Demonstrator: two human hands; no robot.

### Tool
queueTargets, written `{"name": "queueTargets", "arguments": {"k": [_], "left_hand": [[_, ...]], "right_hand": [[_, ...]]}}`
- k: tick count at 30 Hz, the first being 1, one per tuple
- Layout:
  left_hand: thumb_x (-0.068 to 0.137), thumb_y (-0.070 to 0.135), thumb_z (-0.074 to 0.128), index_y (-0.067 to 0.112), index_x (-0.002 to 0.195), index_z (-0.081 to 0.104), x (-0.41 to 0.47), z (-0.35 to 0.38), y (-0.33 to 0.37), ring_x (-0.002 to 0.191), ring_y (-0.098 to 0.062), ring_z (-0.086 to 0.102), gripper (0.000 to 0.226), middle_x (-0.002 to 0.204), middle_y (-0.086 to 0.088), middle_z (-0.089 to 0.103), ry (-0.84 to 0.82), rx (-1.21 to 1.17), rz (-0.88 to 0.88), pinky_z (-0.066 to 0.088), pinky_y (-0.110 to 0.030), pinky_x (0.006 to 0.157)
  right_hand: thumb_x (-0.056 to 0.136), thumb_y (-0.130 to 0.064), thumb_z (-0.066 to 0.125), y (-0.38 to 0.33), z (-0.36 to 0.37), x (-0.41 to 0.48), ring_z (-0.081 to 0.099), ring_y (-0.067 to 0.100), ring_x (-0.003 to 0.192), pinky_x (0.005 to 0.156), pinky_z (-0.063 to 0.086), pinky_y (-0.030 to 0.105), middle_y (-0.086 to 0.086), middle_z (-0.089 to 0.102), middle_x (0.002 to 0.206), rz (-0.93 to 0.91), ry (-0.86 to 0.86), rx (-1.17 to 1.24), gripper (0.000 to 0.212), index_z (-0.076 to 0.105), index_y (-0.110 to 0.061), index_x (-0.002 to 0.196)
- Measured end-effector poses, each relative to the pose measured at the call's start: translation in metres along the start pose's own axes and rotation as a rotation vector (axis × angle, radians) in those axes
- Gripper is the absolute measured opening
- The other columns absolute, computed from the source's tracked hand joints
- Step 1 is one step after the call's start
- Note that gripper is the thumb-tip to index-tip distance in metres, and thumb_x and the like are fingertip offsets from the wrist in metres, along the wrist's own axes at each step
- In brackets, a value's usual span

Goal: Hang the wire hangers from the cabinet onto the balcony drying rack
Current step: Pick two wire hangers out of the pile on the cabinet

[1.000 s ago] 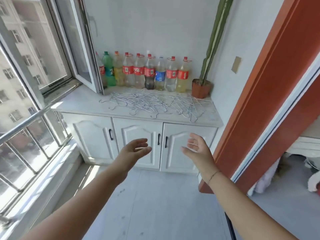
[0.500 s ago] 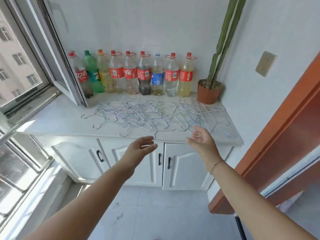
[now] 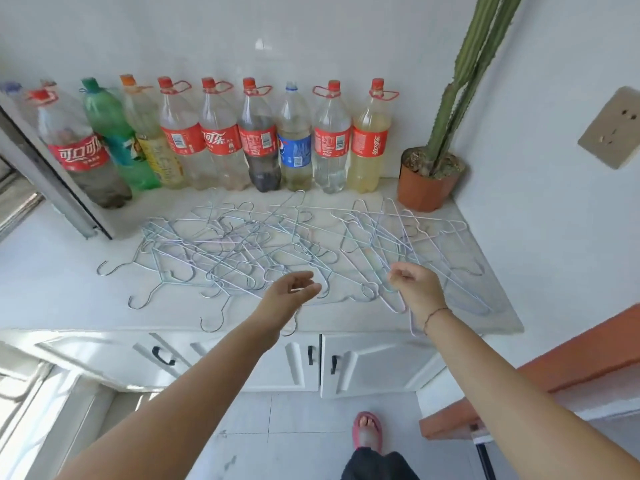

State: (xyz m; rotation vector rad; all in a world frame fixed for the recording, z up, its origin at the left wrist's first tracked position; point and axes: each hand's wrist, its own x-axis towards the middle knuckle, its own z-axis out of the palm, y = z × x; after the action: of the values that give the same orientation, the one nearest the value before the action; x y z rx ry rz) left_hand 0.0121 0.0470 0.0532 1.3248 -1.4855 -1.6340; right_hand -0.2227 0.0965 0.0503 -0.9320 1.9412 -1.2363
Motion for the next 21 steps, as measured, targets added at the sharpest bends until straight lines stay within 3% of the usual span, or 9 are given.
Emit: {"name": "queueTargets", "arguments": {"k": [6, 13, 16, 21], "left_hand": [[0.085, 0.024, 0.066, 0.018, 0.119, 0.059, 0.087, 0.012, -0.011, 0.100, -0.014, 0.057, 0.035, 0.117, -0.006, 0.064, 0.065, -0.037, -0.089, 0.043, -0.025, 0.083], [0.085, 0.024, 0.067, 0.019, 0.114, 0.060, 0.157, 0.045, -0.018, 0.101, -0.016, 0.056, 0.030, 0.112, -0.004, 0.063, 0.139, -0.116, -0.195, 0.043, -0.029, 0.088], [0.086, 0.023, 0.066, 0.019, 0.113, 0.060, 0.171, 0.052, -0.021, 0.099, -0.016, 0.056, 0.028, 0.113, -0.006, 0.064, 0.153, -0.116, -0.231, 0.042, -0.030, 0.090], [0.087, 0.023, 0.065, 0.016, 0.115, 0.060, 0.186, 0.037, -0.022, 0.095, -0.017, 0.056, 0.029, 0.104, -0.003, 0.063, 0.194, -0.095, -0.250, 0.043, -0.026, 0.081]], "right_hand": [[0.079, -0.013, 0.064, 0.029, 0.013, 0.106, 0.060, 0.018, 0.081, 0.085, 0.051, 0.035, 0.012, 0.071, 0.096, 0.053, -0.054, -0.162, 0.022, 0.071, -0.006, 0.098], [0.079, -0.014, 0.065, 0.047, 0.029, 0.182, 0.062, 0.021, 0.088, 0.081, 0.047, 0.026, 0.011, 0.071, 0.097, 0.106, -0.161, -0.307, 0.023, 0.070, -0.005, 0.100], [0.077, -0.019, 0.066, 0.060, 0.040, 0.194, 0.063, 0.019, 0.086, 0.089, 0.048, 0.031, 0.006, 0.072, 0.088, 0.103, -0.172, -0.397, 0.016, 0.070, -0.012, 0.091], [0.082, -0.021, 0.059, 0.062, 0.049, 0.195, 0.060, 0.020, 0.090, 0.069, 0.043, 0.028, -0.001, 0.070, 0.091, 0.101, -0.135, -0.549, 0.010, 0.065, -0.016, 0.089]]}}
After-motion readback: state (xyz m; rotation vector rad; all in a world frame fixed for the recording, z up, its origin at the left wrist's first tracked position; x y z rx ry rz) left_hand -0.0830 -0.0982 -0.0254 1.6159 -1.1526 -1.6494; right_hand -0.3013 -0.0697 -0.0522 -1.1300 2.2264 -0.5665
